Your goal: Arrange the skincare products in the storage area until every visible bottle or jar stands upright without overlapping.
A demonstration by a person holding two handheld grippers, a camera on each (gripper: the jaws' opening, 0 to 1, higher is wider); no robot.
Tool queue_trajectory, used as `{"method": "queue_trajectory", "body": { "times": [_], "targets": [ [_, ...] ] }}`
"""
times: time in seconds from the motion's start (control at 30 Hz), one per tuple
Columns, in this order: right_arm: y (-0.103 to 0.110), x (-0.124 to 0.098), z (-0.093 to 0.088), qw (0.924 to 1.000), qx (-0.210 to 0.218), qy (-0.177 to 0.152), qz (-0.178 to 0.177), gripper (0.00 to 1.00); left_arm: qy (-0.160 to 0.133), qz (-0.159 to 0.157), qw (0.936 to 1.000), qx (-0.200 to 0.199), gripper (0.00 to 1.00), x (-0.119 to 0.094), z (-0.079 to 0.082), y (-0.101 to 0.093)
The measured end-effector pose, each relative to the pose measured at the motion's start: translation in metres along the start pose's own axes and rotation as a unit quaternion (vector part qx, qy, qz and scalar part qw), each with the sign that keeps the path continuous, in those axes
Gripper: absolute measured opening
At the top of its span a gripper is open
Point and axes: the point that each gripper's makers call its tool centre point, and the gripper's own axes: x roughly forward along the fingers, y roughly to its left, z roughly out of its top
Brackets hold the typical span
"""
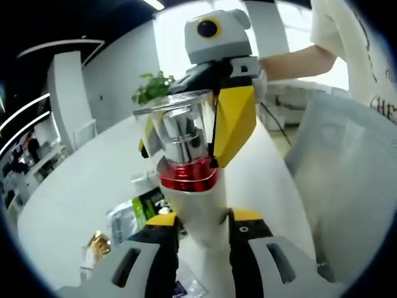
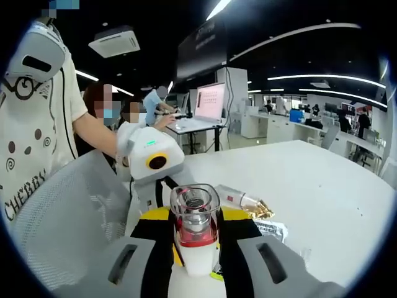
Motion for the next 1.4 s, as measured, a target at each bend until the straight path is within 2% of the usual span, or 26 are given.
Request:
{"method": "queue_trajectory", "body": {
  "times": [0.3,0.43,0.8,1.17,1.4],
  "targets": [
    [-0.013,-0.003,-0.001,1.0000,-0.002,0.005,-0.005,0.27,0.002,0.016,0.9998,-0.009,0.28,0.015,0.005,0.018],
    [-0.026,-0.006,-0.003,1.0000,0.001,0.007,-0.004,0.27,0.001,0.021,0.9997,-0.015,0.28,0.022,0.007,0.024],
    [-0.045,-0.017,-0.007,0.9999,-0.004,0.012,0.006,0.27,0.002,0.031,0.9992,-0.025,0.27,0.038,0.015,0.036],
    [-0.053,-0.025,-0.009,0.9992,-0.018,0.011,0.032,0.27,-0.004,0.048,0.9982,-0.036,0.27,0.048,0.019,0.039],
    [-0.051,-0.023,-0.007,0.9980,-0.026,0.009,0.057,0.27,-0.009,0.064,0.9966,-0.050,0.27,0.048,0.020,0.039]
  ]
}}
